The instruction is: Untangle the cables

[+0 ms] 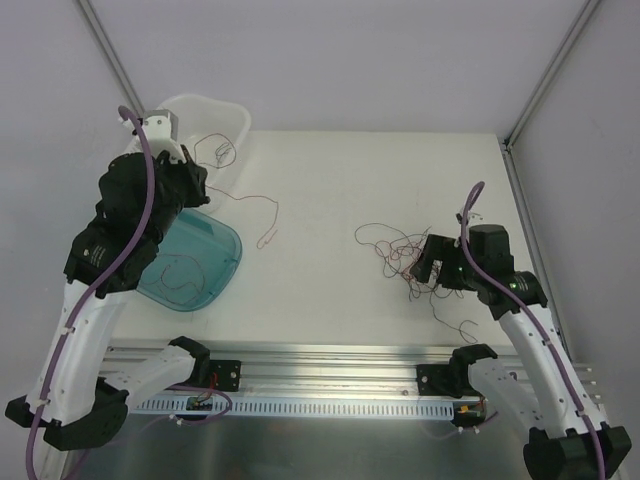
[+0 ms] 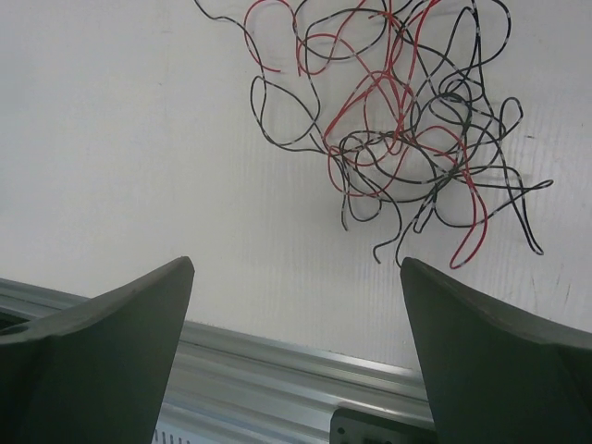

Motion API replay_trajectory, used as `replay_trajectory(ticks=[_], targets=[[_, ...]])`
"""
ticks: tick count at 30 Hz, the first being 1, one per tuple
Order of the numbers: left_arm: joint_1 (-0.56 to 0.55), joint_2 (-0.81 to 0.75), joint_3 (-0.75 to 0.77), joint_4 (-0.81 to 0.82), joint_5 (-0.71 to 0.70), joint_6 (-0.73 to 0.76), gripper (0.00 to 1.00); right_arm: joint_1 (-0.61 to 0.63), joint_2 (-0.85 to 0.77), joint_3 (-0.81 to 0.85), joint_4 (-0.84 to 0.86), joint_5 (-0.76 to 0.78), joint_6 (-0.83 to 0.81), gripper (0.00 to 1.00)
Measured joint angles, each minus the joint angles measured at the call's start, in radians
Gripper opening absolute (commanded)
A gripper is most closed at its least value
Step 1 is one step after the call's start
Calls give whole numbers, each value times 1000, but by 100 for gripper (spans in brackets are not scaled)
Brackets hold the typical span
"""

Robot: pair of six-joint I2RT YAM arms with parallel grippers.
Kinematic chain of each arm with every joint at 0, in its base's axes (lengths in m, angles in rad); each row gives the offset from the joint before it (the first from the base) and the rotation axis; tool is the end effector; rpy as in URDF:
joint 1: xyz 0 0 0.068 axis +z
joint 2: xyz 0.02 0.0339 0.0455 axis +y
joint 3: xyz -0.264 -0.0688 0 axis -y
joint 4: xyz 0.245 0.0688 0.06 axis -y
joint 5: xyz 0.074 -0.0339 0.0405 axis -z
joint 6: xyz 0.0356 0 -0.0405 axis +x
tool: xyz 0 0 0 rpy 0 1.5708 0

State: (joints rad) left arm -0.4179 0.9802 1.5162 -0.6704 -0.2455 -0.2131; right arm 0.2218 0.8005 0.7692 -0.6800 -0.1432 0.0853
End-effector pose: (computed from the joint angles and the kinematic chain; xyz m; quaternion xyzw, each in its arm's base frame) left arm 0.1502 -0.0572 0.4949 -0.0038 0.7516 -0.1150 0.6494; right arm 0.1605 0.0414 0.2840 -0.0916 0.9026 0.1278 0.4007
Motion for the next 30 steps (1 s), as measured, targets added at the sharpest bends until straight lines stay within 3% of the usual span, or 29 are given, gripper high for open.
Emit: replay_trajectory(ticks=[10, 16, 22, 25, 30], targets=[[41, 8, 82, -77, -278, 122, 0, 6, -145, 13, -123, 19, -36, 100], [259, 12, -2, -75, -332, 170, 0, 6, -177, 13, -147, 19, -39, 100], [489, 51, -276, -14, -253, 163, 0, 6, -176, 12, -147, 8, -38, 99], [557, 98, -377, 16, -200, 135, 8, 6, -176, 12, -147, 4, -38, 100], [619, 167, -493, 70, -148, 74, 40, 7, -168, 12, -146, 3, -38, 100]])
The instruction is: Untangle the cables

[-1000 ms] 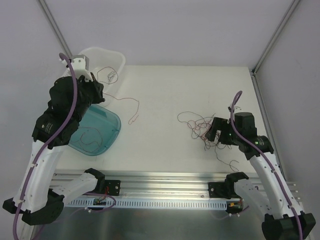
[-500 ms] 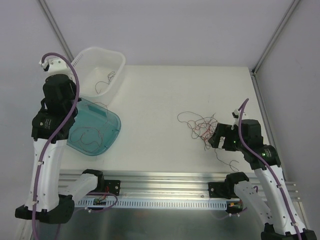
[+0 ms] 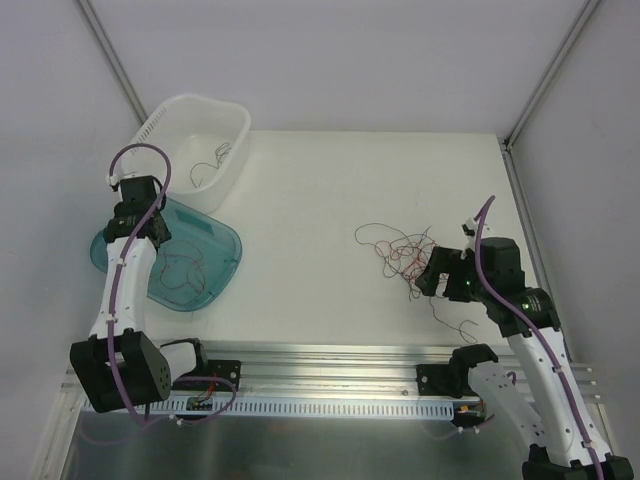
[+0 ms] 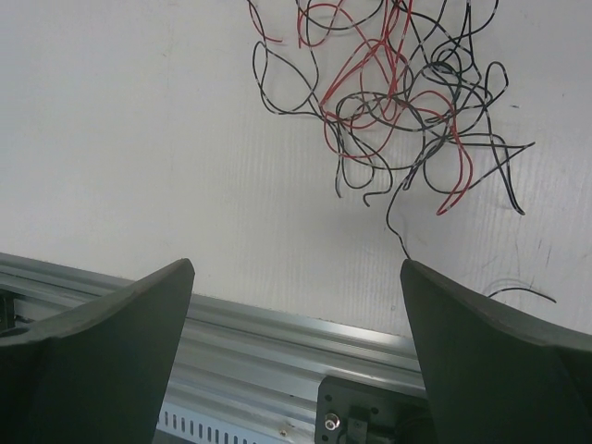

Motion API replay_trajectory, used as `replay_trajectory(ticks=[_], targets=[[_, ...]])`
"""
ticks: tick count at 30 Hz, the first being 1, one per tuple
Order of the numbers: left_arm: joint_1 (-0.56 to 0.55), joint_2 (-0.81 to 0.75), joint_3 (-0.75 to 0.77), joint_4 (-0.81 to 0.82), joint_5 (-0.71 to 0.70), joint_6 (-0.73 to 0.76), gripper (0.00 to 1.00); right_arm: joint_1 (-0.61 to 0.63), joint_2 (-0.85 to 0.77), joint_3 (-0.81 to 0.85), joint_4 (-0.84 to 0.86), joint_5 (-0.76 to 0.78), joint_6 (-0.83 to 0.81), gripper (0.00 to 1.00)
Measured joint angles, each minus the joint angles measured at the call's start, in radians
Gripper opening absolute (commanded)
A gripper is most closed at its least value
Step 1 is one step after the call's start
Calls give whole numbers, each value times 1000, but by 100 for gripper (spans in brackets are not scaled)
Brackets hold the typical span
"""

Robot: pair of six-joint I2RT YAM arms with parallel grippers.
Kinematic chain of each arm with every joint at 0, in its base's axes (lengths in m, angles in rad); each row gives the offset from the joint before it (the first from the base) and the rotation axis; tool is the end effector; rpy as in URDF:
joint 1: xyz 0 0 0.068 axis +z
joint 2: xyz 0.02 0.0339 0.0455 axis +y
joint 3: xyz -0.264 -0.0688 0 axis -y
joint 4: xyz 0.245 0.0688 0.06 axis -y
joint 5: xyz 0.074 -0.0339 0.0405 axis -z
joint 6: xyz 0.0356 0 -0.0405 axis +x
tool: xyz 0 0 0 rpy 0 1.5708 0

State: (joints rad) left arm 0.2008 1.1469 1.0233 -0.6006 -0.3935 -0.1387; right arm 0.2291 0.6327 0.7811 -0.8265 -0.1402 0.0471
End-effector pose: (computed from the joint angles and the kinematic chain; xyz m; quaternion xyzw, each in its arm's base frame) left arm 0.2344 0.0616 0.3127 -0.2302 0.8677 0.1906 0.3971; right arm 0.1212 0.0334 0.2966 -0.1119 0.8933 0.1219 0.4178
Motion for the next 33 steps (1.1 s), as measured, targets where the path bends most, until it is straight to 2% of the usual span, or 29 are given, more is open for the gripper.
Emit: replay_trajectory(ticks=[1, 2, 5, 6, 7, 9, 16, 21, 26, 29, 33], targets=[[4, 13, -13, 11, 6, -8, 45, 0, 5, 0, 0, 0, 0, 100], [9, 23, -25, 21, 15, -17, 57, 1, 12, -1, 2, 0, 0, 100], [10, 30, -64, 42, 45, -36, 76, 2, 35, -6, 10, -2, 0, 100], [10, 25, -75, 49, 53, -41, 87, 2, 44, -10, 12, -3, 0, 100], [10, 17, -88, 56, 70, -41, 93, 2, 55, -12, 16, -3, 1, 99], [10, -11, -113, 67, 110, -47, 99, 3, 83, -15, 26, -3, 1, 100], [-15, -202, -217, 157, 349, -48, 99, 5, 219, -39, 108, 29, 12, 99], [-125, -275, -288, 222, 509, -31, 99, 5, 345, -45, 218, 76, 26, 89], [-190, -292, -309, 241, 574, -20, 99, 8, 497, -62, 340, 106, 41, 73], [-194, -299, -312, 249, 597, -20, 99, 33, 597, -62, 421, 114, 48, 71], [-195, -303, -314, 261, 623, -19, 99, 137, 726, -48, 489, 106, 62, 71]])
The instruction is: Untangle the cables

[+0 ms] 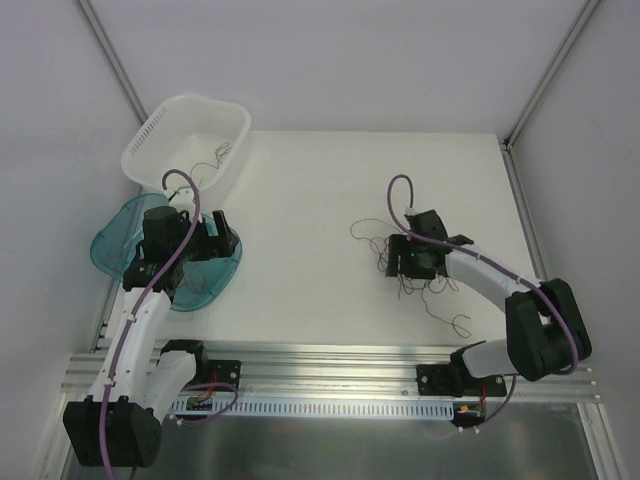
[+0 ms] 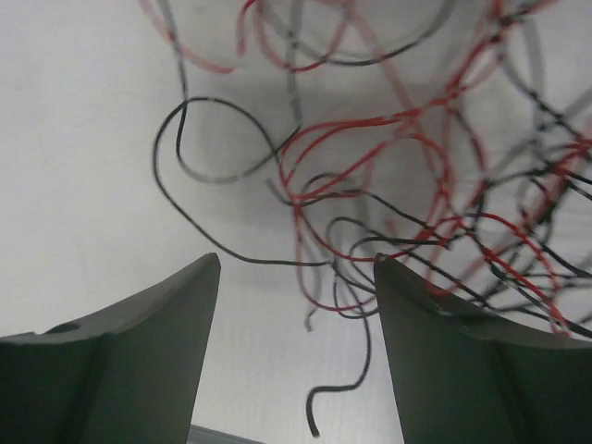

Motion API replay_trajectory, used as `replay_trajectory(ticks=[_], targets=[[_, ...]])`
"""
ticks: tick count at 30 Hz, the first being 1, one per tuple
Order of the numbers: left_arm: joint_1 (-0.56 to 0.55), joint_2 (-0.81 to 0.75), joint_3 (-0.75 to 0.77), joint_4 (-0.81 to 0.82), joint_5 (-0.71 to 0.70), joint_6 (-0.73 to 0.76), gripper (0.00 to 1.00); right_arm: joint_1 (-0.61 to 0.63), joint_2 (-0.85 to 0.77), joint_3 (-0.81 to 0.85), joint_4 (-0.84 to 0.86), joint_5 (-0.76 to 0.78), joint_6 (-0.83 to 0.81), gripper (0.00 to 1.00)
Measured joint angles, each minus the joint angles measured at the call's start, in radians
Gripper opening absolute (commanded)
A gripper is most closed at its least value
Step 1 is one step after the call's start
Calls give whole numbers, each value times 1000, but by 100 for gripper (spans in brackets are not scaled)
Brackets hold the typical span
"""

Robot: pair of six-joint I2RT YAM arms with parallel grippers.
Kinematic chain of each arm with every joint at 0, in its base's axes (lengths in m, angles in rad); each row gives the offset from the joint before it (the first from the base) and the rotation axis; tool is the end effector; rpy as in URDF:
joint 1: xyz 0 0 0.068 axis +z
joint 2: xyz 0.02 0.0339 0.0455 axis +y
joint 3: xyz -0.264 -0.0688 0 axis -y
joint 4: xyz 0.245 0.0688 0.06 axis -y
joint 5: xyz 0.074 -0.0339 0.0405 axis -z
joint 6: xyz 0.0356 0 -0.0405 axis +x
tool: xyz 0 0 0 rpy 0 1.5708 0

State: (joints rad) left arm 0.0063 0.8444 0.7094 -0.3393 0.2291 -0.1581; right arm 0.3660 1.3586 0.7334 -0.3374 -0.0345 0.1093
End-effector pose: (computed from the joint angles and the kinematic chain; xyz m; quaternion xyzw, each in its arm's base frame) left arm 0.1922 -0.0069 0.2877 -0.0102 0.8499 -0.1365 0.5089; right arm 0.2431 0.0945 0.1869 -0.1272 0.9455 0.0865 0.2871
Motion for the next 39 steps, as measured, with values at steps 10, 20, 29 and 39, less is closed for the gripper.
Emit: replay_trajectory(ticks=[10, 20, 29, 39], targets=[[-28, -8, -5, 14, 50, 3, 99, 417, 197, 229, 20, -46, 48, 73], [-117, -8, -5, 31, 104, -12, 99, 491, -26, 279, -151, 71, 57, 78], [-516, 93, -3, 113, -30, -210, 96, 375, -203, 231, -230, 300, 185, 77], [-823, 378, 81, 172, -311, -378, 94, 358, -44, 183, -126, 394, 388, 71]])
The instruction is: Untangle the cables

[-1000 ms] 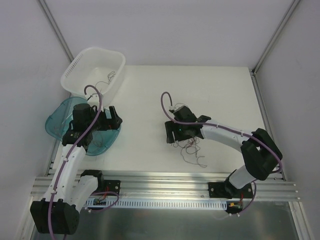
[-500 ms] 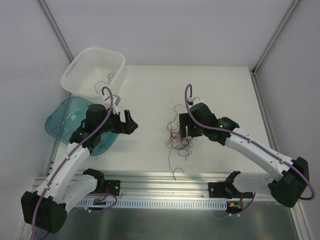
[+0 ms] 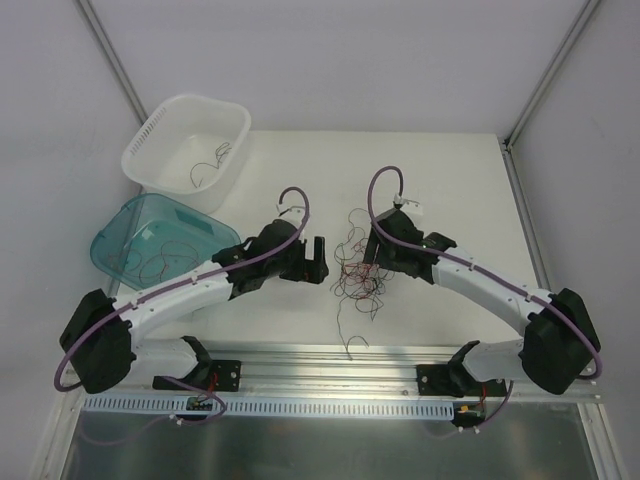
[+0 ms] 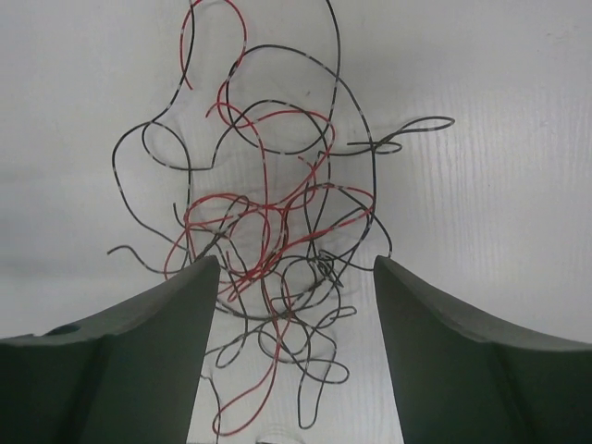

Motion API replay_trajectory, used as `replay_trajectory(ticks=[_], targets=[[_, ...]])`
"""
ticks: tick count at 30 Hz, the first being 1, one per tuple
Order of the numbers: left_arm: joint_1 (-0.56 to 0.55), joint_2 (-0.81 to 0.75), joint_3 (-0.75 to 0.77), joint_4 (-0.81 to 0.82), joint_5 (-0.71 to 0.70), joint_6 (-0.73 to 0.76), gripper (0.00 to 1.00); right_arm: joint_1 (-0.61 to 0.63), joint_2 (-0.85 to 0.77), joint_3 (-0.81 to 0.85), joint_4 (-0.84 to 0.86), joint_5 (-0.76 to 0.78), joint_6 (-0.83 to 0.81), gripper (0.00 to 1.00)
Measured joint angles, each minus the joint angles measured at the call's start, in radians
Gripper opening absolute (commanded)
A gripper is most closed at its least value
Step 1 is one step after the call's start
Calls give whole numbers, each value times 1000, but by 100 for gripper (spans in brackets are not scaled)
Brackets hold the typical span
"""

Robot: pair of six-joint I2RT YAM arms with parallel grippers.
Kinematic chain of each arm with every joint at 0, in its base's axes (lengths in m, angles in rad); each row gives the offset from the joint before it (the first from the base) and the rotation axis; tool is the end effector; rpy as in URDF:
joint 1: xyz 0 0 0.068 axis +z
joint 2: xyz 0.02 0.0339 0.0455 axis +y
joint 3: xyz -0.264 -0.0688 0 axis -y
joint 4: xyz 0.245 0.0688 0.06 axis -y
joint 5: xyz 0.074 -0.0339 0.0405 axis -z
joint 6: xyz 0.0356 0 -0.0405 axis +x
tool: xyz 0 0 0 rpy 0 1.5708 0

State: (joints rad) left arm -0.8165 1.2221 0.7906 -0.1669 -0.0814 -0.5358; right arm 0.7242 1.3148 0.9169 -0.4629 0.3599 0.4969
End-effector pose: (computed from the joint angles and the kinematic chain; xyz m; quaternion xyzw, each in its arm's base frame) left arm 0.1856 -0.1932 0.2520 0.1048 0.8774 -0.2641 0.3867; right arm 0.2122 0.1710 0.2479 -0.0428 0.9236 0.0586 0.3764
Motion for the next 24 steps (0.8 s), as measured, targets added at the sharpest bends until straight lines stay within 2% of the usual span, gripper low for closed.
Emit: replay_trajectory(ticks=[5, 9, 11, 12, 15, 16, 24], targets=[[-85, 118, 86, 19, -56, -27, 93, -13, 66, -18, 53, 25, 63, 64], [-120, 173, 130, 37, -70, -35, 93, -26, 100, -35, 80, 30, 87, 49], [-127, 193, 138, 38, -81, -45, 93, -31, 103, -52, 92, 31, 93, 34], [-127, 199, 140, 39, -84, -49, 92, -34, 103, -61, 95, 33, 97, 23], [-134, 219, 151, 37, -89, -59, 92, -39, 98, -95, 112, 34, 105, 3], [-136, 226, 159, 37, -94, -63, 91, -42, 92, -111, 119, 34, 106, 1], [-146, 288, 251, 42, -104, -113, 84, -70, 10, -200, 164, 14, 116, 0]])
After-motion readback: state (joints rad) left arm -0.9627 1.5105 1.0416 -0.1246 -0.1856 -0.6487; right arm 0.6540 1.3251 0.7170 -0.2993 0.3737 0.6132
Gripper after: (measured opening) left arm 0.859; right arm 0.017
